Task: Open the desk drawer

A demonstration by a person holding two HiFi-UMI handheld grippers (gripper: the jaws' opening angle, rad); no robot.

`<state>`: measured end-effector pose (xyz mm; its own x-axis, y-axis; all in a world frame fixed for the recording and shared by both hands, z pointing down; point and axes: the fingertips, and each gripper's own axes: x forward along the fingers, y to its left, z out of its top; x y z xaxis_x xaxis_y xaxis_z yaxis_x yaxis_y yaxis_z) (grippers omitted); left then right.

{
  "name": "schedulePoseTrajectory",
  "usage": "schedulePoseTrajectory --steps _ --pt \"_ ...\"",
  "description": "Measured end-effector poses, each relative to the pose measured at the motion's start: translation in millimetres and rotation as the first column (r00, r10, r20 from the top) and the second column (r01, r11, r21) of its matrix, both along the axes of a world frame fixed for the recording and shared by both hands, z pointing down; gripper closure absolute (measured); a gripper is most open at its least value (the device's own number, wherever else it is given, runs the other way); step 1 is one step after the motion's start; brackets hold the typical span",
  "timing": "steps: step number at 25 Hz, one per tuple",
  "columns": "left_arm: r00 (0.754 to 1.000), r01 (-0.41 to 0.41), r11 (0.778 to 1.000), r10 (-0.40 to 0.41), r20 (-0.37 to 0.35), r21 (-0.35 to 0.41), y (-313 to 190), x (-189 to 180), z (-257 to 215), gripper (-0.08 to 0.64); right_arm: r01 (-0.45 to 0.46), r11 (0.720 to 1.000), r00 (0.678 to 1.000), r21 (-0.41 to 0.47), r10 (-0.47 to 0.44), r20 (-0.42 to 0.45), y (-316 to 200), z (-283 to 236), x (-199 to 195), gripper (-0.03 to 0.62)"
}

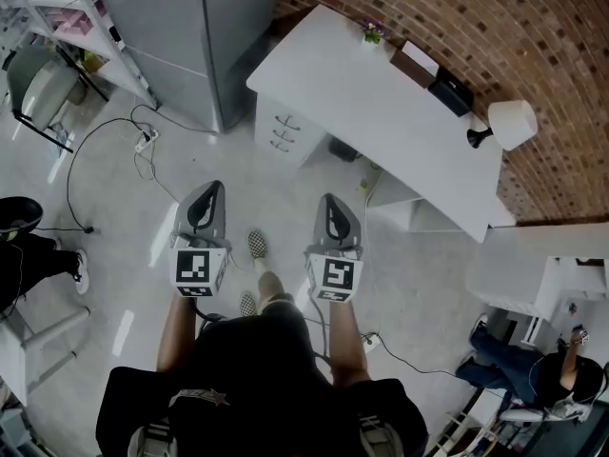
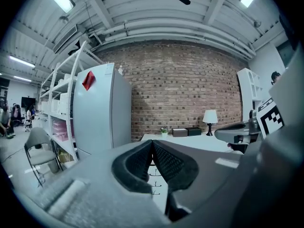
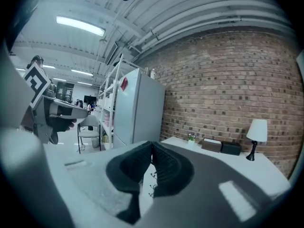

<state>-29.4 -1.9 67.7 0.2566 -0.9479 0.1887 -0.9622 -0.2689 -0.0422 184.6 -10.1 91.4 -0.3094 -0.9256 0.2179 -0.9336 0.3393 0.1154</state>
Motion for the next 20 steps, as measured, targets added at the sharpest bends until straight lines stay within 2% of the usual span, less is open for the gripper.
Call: schedulePoseTrajectory --steps 12,20 --pt "0.999 0.045 0.997 -0.046 -0.017 -0.063 -104 -17 72 0.549 0.036 0.995 0.999 -0.089 -0.038 -0.02 -114 79 -17 0.586" --pt "0.999 0.041 0.996 -0.041 -0.008 -0.085 -153 -24 136 0.549 0.071 0.993 0.997 -0.097 -0.072 -0.01 -171 136 -36 0.586"
